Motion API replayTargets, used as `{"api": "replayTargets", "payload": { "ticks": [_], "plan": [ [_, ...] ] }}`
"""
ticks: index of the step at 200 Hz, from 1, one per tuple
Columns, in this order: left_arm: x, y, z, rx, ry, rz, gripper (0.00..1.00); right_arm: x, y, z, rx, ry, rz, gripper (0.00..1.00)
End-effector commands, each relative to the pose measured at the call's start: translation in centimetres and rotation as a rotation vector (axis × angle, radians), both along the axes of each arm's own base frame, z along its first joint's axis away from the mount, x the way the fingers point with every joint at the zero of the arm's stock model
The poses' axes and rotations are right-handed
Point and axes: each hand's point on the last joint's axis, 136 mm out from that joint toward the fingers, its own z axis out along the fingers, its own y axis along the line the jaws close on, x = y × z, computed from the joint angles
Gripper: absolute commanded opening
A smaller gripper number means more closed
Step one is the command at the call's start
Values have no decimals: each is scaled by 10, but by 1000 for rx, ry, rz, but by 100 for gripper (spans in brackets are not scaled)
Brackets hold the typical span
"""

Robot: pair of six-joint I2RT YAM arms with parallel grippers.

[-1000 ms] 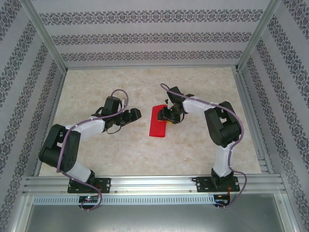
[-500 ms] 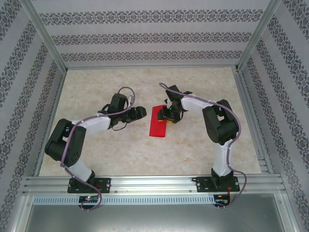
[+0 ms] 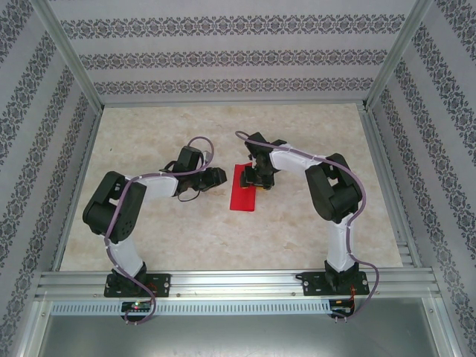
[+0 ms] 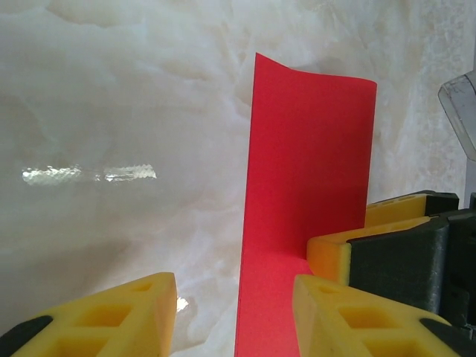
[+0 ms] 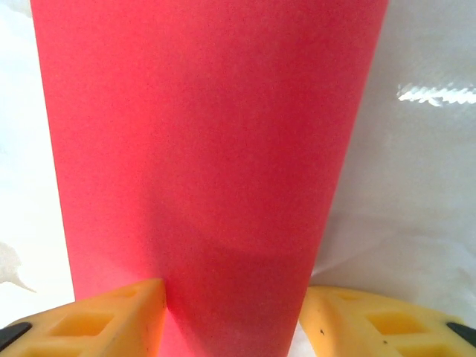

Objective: Fold a paper plane with a square sheet of paper (pick it up from the middle)
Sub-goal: Hold the square sheet of paper at the center of the table.

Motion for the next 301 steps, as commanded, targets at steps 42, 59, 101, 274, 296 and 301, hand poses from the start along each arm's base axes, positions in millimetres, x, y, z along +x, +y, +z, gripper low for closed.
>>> {"api": "replayTargets", "payload": {
  "ticks": [42, 59, 101, 274, 296, 301],
  "plan": [
    [11, -12, 5, -26, -30, -3, 42, -41, -51, -85, -246, 187, -46, 54],
    [11, -13, 5, -26, -28, -6, 40, -42, -52, -87, -249, 192, -43, 54],
    [8, -21, 3, -35, -16, -30, 34, -45, -54, -92, -264, 203, -41, 54],
    [0, -55, -8, -48, 41, -149, 16, -54, -55, -113, -294, 222, -8, 56],
    [1, -54, -9, -44, 41, -145, 16, -55, -55, -113, -295, 223, 7, 56],
    [0, -55, -9, -44, 42, -146, 15, -55, -56, -113, -296, 223, 9, 56]
  ]
}}
